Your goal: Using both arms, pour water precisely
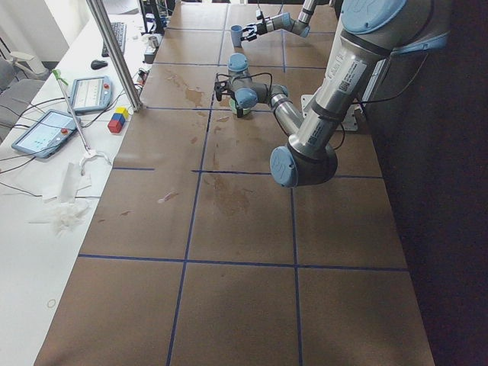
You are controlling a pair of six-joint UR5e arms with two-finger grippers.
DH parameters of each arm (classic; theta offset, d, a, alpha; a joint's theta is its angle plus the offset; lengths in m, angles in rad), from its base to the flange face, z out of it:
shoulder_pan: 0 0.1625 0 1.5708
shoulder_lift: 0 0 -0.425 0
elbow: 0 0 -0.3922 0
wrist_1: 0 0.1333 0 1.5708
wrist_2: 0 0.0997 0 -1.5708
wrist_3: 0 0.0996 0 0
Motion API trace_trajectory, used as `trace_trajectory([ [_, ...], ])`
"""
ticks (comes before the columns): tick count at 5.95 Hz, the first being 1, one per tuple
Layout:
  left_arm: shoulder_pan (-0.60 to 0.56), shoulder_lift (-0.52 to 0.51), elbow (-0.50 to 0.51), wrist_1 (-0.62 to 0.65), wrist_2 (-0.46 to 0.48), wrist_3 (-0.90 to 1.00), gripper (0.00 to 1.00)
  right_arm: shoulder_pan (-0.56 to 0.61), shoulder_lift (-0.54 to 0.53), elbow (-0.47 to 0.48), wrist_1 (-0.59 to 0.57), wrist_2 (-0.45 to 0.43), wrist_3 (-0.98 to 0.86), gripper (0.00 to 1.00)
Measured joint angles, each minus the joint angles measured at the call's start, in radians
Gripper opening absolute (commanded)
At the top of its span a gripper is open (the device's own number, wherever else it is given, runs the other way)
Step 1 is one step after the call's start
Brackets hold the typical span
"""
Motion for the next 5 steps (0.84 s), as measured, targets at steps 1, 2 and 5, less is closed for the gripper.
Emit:
trace_trajectory([
  [1,0.000,0.001,0.000,0.000,0.000,0.000,0.99,0.006,0.028,-0.007,-0.002,0.002,-0.024,1.00],
  [2,0.000,0.002,0.000,0.000,0.000,0.000,0.99,0.016,0.057,-0.019,-0.002,0.007,-0.049,1.00],
  [5,0.000,0.003,0.000,0.000,0.000,0.001,0.99,0.081,0.071,-0.027,0.000,0.077,-0.068,1.00],
])
